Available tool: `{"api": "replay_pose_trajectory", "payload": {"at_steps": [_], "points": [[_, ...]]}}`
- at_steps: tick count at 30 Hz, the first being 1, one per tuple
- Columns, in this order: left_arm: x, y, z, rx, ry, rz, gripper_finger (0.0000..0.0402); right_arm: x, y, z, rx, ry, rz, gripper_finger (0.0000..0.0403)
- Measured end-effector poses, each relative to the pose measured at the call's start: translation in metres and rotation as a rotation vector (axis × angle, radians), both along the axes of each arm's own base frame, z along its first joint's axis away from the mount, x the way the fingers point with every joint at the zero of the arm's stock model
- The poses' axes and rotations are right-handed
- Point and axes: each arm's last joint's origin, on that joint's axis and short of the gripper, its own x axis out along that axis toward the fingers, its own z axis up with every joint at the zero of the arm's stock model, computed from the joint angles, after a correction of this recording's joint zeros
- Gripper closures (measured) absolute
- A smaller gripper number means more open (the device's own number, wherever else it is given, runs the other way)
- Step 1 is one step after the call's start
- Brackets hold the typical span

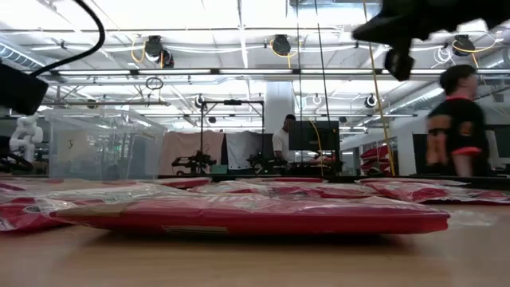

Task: Sort popcorn bags into baskets
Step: Put the red popcorn bag into the transparent container

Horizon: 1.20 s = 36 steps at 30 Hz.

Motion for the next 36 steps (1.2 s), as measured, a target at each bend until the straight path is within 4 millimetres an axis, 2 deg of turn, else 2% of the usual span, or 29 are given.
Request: {"api": "replay_pose_trajectory", "payload": {"at_steps": [4, 7, 11, 15, 19, 24, 27, 29, 32, 36], "points": [[0.005, 0.005, 0.004, 0.014, -0.039, -0.096, 0.04, 0.046, -0.004, 0.024, -0.001, 0.031, -0.026, 0.0403], [0.008, 0.008, 0.008, 0.026, -0.057, -0.163, 0.0401, 0.078, -0.013, 0.033, 0.061, 0.057, -0.042, 0.0403], [0.012, 0.01, 0.02, 0.092, -0.076, -0.263, 0.0401, 0.117, -0.028, 0.034, 0.163, 0.088, -0.061, 0.0403], [0.018, 0.012, 0.029, 0.161, -0.103, -0.365, 0.0401, 0.148, -0.037, 0.028, 0.219, 0.13, 0.055, 0.0393], [0.023, 0.014, 0.038, 0.223, -0.119, -0.453, 0.0401, 0.175, -0.044, 0.023, 0.237, 0.148, 0.101, 0.0365], [0.028, 0.019, 0.049, 0.295, -0.121, -0.522, 0.0401, 0.208, -0.051, 0.029, 0.141, 0.108, 0.176, 0.0304], [0.034, 0.02, 0.059, 0.328, -0.148, -0.557, 0.0401, 0.221, -0.052, 0.025, 0.107, 0.112, 0.19, 0.0263], [0.037, 0.022, 0.066, 0.36, -0.161, -0.581, 0.0401, 0.226, -0.053, 0.017, 0.169, 0.133, 0.171, 0.0237], [0.043, 0.025, 0.077, 0.391, -0.176, -0.605, 0.0401, 0.23, -0.054, 0.004, 0.242, 0.183, 0.193, 0.0203], [0.051, 0.029, 0.09, 0.416, -0.215, -0.61, 0.0401, 0.23, -0.048, 0.001, 0.185, 0.204, 0.25, 0.0169]]}}
